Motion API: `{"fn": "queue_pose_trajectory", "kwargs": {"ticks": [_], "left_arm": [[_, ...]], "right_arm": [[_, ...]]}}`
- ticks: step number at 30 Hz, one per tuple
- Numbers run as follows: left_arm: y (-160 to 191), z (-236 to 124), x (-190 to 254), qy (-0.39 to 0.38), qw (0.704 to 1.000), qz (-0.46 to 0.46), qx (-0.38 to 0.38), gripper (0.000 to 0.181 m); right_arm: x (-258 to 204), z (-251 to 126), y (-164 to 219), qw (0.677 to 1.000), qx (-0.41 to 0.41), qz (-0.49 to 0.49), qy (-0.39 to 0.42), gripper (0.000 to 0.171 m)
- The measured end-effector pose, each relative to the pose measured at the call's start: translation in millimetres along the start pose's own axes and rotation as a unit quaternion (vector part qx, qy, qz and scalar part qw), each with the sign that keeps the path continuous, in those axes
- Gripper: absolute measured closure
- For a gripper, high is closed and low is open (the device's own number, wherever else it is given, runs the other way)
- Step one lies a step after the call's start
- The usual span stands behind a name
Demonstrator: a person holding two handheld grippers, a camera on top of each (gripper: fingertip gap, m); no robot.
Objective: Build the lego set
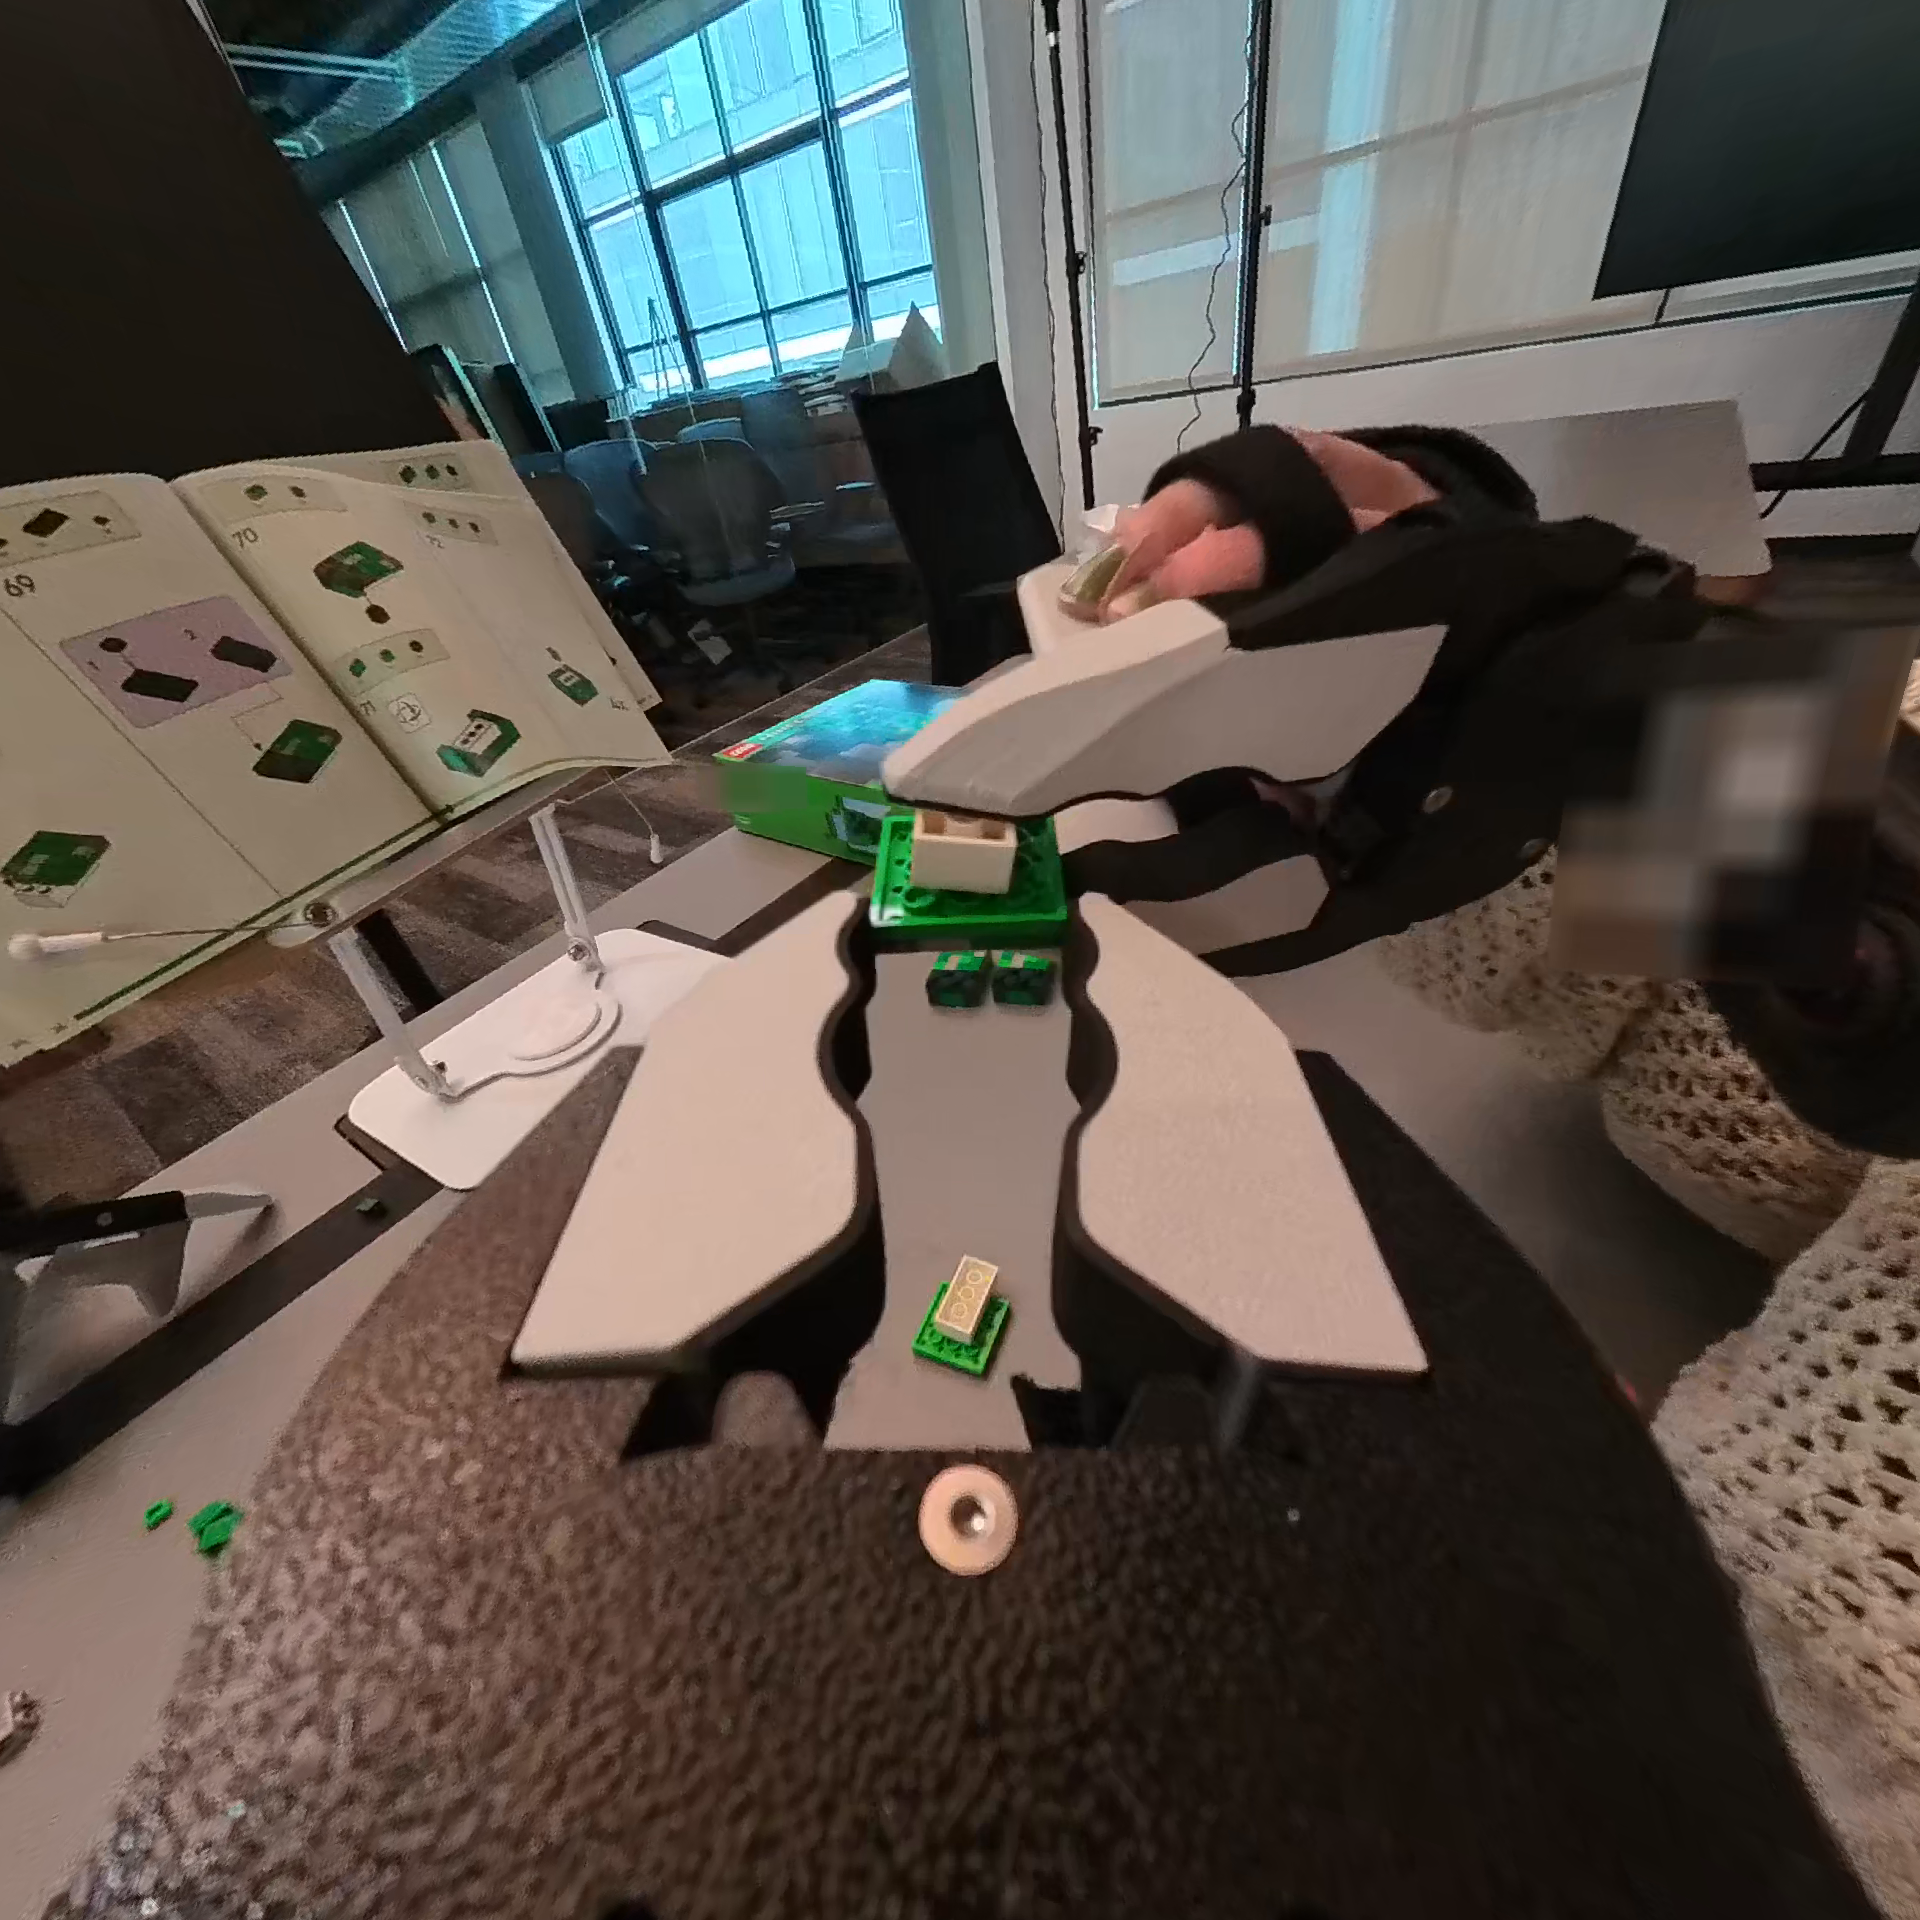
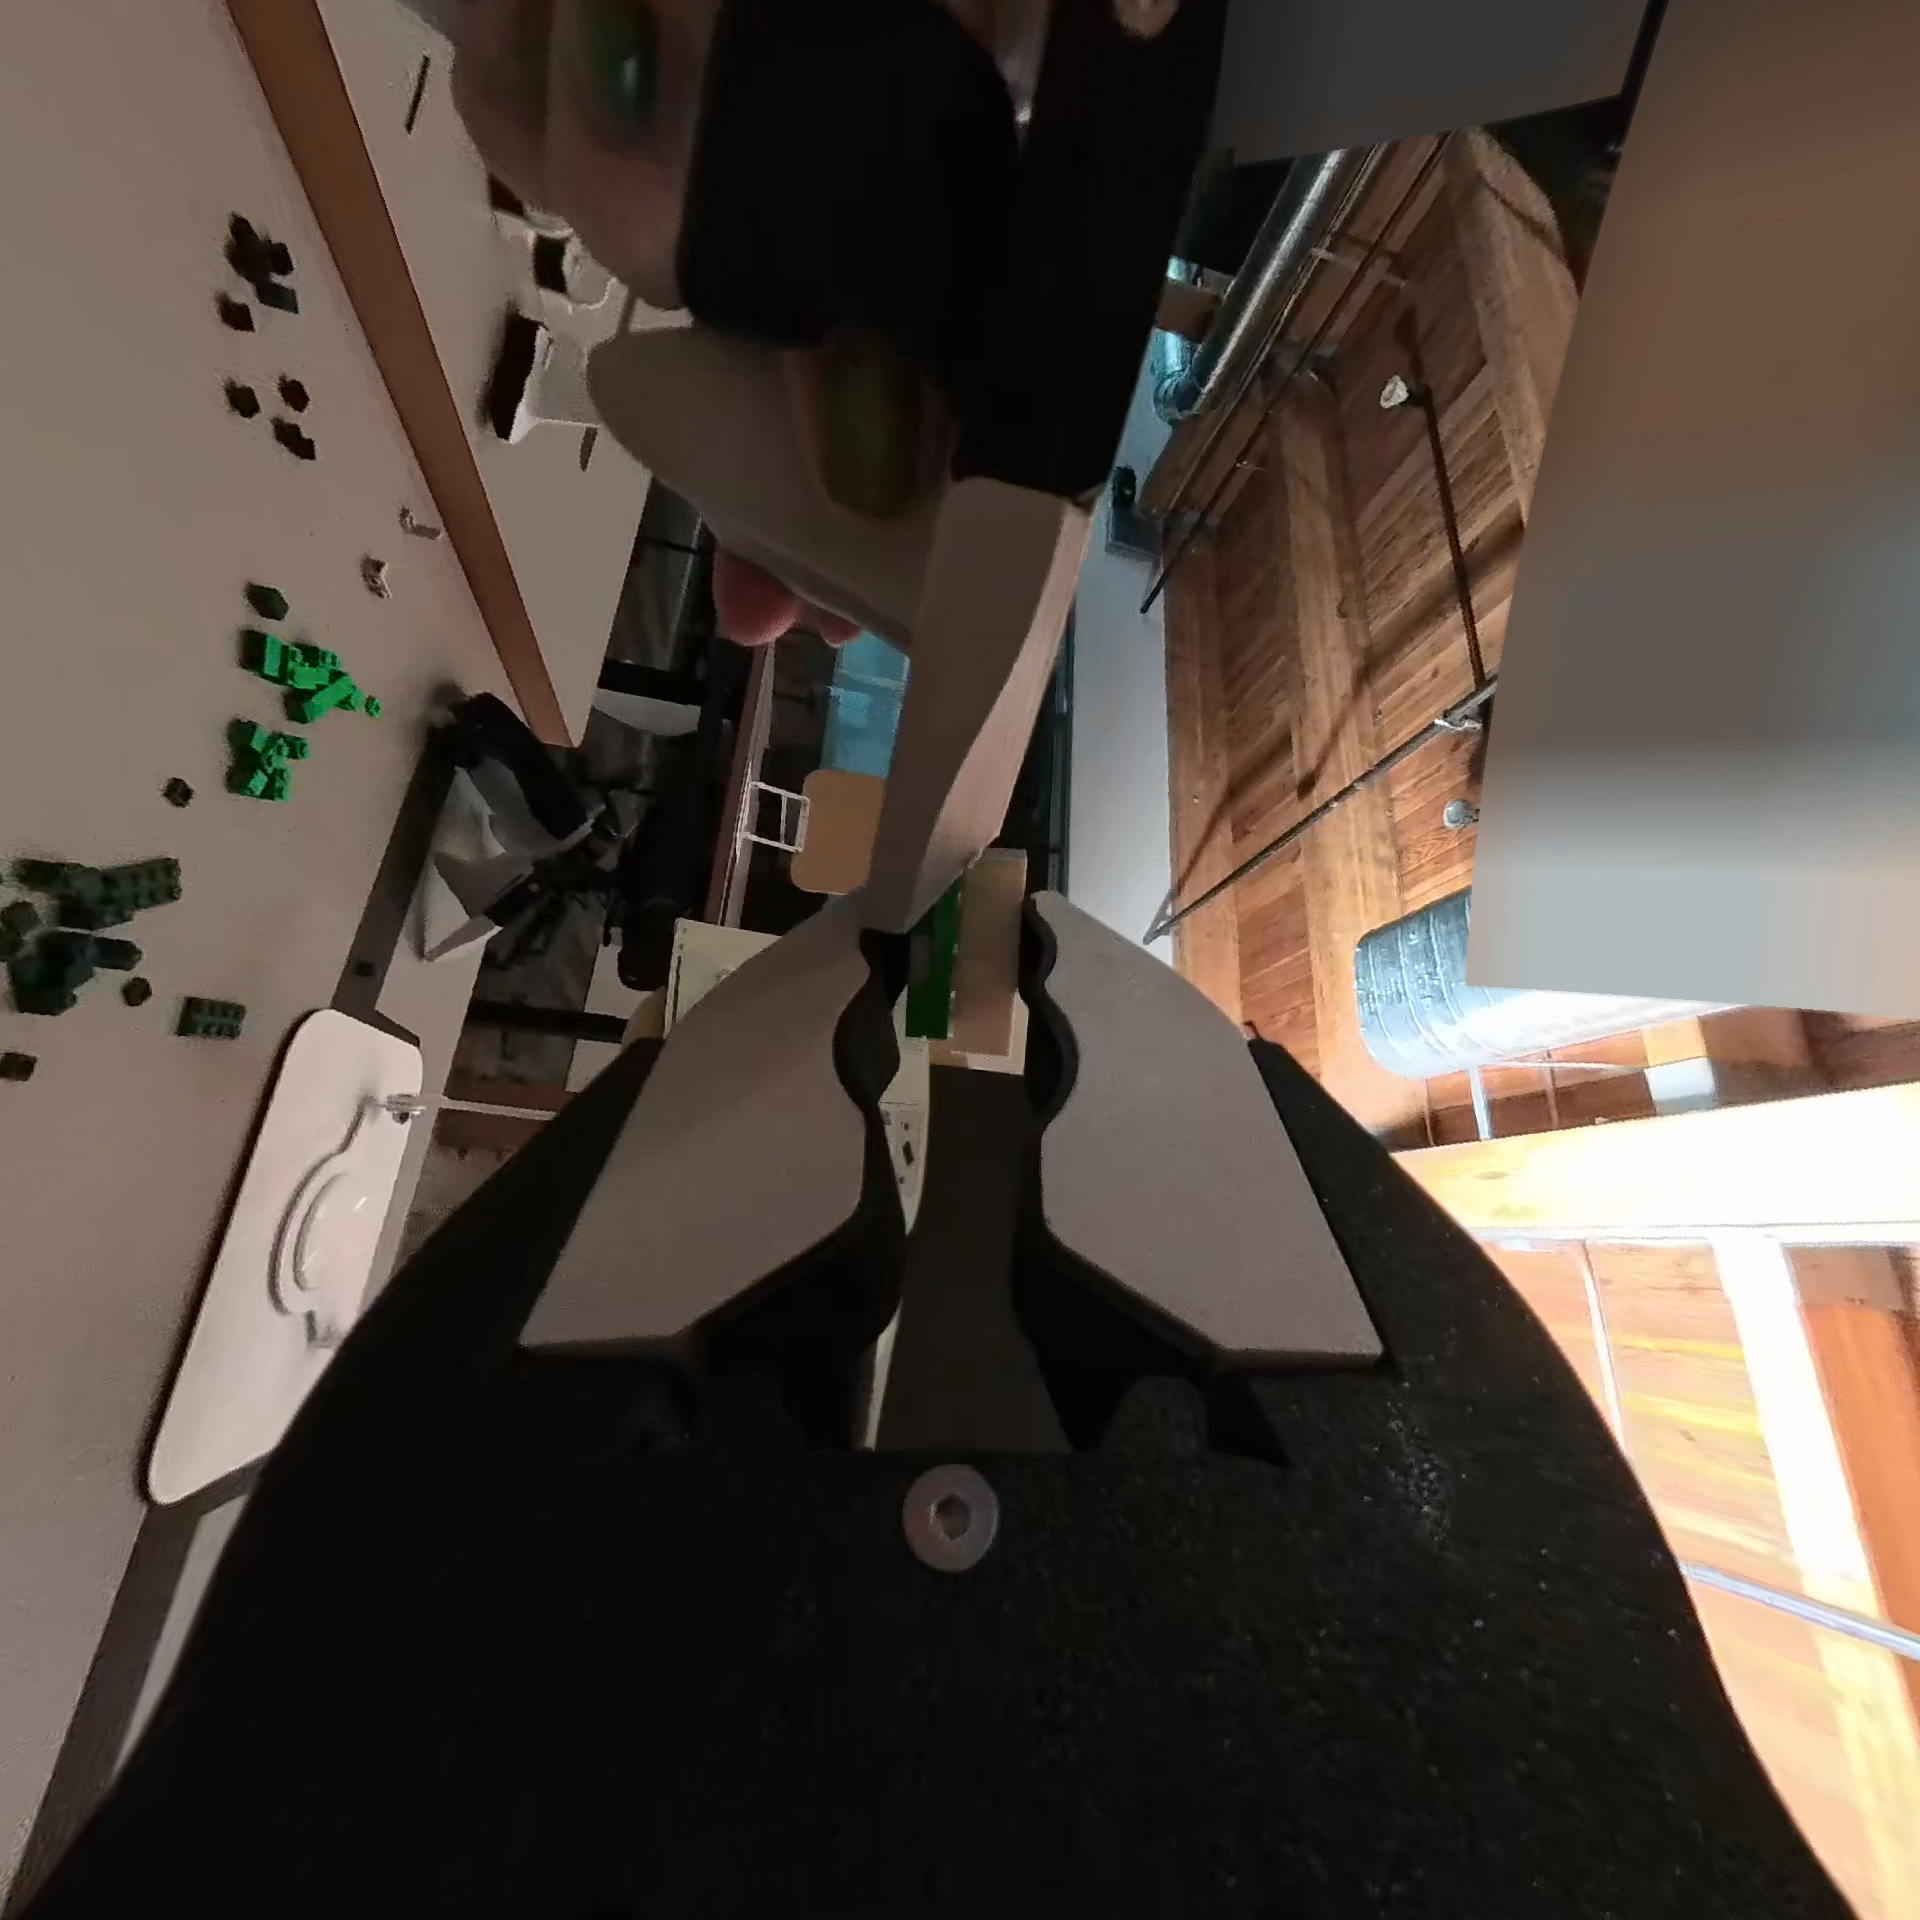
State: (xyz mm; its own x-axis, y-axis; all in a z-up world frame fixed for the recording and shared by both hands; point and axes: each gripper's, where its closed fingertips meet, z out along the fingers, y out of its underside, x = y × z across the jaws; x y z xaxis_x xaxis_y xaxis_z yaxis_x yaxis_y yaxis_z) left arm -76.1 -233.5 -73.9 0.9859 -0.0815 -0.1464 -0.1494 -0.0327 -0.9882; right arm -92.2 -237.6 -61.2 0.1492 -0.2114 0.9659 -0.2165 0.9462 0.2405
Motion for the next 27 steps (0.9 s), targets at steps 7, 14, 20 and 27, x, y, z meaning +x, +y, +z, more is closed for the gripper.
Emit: {"fn": "queue_pose_trajectory", "kwargs": {"ticks": [7,14,20,27], "left_arm": [[-0.3,0.0,5.9,0.023,1.0,-0.001,-0.004,0.147],[2.4,0.8,4.1,0.002,1.0,0.016,-0.011,0.147],[8.6,2.3,6.8,0.022,0.999,0.006,-0.022,0.147],[6.9,4.6,6.6,0.034,0.999,0.009,-0.009,0.147]], "right_arm": [[0.9,-5.3,-3.3,0.999,0.036,0.001,0.0,0.152],[-2.9,-3.4,-1.5,0.999,0.031,0.007,-0.033,0.151],[-9.0,-5.5,-4.2,0.997,0.049,-0.013,-0.059,0.151],[-10.0,-5.1,-2.3,0.996,0.05,0.022,-0.076,0.151]]}}
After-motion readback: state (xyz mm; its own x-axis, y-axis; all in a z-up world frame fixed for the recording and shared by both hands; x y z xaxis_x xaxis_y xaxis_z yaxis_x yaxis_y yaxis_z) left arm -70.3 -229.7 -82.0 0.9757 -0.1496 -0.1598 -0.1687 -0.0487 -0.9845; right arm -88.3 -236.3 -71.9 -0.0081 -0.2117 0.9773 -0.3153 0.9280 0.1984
